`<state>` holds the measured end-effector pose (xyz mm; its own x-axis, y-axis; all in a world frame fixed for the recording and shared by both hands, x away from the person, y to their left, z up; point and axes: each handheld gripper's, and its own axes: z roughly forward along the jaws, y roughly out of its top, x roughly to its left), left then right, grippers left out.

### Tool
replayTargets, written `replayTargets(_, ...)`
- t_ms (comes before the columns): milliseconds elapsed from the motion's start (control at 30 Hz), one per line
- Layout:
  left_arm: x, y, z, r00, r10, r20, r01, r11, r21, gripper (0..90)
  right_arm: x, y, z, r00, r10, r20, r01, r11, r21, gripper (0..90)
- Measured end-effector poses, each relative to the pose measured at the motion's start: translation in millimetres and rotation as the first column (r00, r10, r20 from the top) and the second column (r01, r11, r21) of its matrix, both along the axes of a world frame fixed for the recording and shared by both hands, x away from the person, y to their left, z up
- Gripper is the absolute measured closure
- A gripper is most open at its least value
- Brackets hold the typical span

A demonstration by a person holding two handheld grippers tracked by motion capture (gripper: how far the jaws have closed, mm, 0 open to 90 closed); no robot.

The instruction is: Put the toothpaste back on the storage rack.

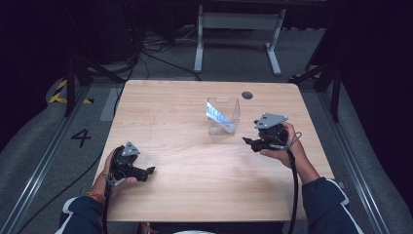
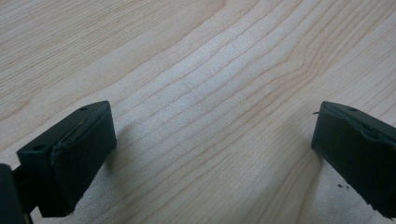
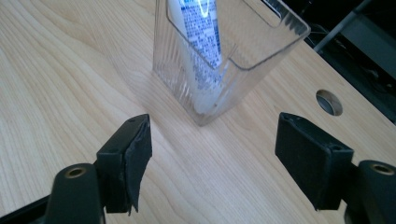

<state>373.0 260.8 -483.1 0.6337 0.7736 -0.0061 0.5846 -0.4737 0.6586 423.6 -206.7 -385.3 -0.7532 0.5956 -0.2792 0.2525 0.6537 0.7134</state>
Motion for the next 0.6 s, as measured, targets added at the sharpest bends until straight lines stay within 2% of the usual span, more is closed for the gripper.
replayTargets(600, 0.0, 0.0, -0.2, 1.0, 0.001, 0.001, -0.001, 1.0, -0.001, 0.3, -17.4, -35.1, -26.2, 0.9977, -0.06, -0.033, 0.059, 0.998, -0.028, 26.0)
